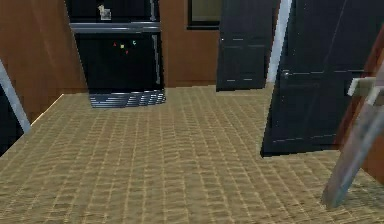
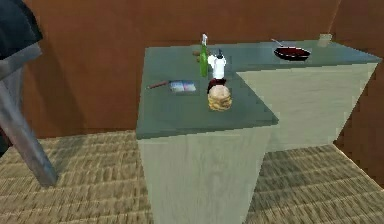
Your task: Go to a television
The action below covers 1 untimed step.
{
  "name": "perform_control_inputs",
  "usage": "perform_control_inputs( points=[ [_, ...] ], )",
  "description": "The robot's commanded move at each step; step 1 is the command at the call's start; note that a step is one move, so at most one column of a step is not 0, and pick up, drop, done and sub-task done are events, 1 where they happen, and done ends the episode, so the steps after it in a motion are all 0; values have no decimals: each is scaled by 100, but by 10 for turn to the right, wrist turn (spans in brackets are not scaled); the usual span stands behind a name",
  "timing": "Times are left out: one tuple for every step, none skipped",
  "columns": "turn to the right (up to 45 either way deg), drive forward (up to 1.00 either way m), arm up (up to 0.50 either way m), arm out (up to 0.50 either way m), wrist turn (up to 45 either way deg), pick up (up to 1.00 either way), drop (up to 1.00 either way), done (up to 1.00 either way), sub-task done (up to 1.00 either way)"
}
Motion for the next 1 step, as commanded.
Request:
perform_control_inputs(
  points=[
    [0,35,0,0,0,0,0,0,0]
  ],
)
